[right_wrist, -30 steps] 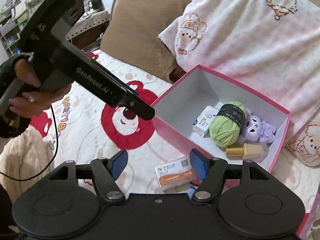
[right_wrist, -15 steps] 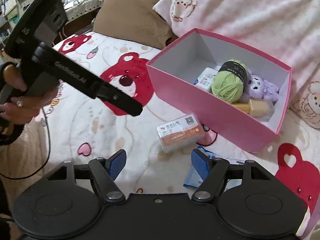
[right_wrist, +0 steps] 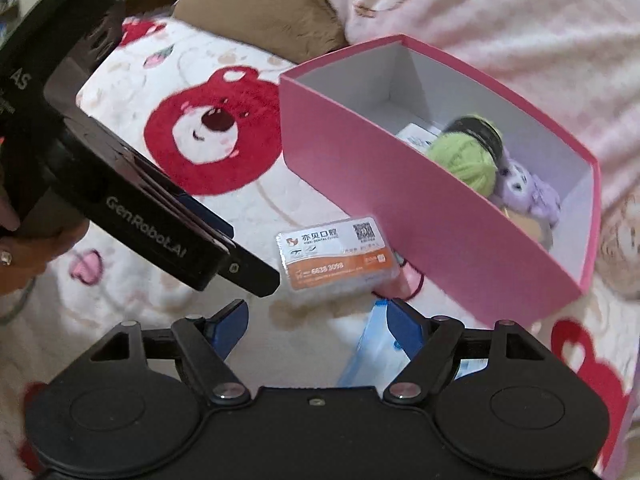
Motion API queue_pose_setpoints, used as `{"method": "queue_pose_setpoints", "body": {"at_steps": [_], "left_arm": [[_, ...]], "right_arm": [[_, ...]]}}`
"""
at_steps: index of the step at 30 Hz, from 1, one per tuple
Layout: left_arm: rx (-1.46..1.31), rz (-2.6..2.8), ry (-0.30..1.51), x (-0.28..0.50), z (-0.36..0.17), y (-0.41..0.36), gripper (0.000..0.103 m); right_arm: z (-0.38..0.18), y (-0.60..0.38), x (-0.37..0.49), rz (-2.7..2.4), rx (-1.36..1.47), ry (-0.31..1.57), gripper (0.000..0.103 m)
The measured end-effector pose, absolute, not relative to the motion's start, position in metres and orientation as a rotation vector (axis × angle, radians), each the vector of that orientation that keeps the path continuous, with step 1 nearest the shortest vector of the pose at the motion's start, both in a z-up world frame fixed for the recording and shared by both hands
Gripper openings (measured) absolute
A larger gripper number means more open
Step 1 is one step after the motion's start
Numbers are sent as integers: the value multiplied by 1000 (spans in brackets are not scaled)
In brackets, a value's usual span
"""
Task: Organize objects
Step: 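Reach the left tool to the clear dental-floss box and close on it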
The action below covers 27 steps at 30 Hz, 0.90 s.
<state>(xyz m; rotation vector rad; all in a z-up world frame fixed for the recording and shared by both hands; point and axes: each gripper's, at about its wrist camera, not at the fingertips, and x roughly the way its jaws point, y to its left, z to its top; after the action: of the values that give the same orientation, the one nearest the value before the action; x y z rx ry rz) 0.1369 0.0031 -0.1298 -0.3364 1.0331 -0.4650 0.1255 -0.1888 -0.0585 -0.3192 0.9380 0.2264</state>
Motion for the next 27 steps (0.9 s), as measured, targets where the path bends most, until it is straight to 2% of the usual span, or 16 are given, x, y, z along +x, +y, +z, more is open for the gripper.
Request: {"method": "queue_pose_setpoints", "body": {"at_steps": [5, 8, 12, 13, 16, 19, 27], "left_arm": [[-386, -485, 982, 138, -139, 5, 63], [-357, -464, 918, 137, -142, 2, 63], [-371, -475, 920, 142, -147, 2, 60], [-388, -483, 927, 142, -148, 3, 59], [-431, -508, 941, 145, -152, 6, 51], [-442, -497, 962, 147, -161, 7, 48], [-568, -515, 954, 154, -163, 22, 43]], "right_arm": [[-79, -179, 140, 258, -490, 938, 83], [-90, -179, 149, 258, -527, 935, 83], [-102, -179, 156, 261, -566, 936, 84], [-106, -179, 158, 264, -586, 938, 89], [-115, -180, 162, 269, -633, 936, 97], [-121, -188, 169, 275, -585, 943, 102], [-117, -191, 174, 318, -495, 951, 100]]}}
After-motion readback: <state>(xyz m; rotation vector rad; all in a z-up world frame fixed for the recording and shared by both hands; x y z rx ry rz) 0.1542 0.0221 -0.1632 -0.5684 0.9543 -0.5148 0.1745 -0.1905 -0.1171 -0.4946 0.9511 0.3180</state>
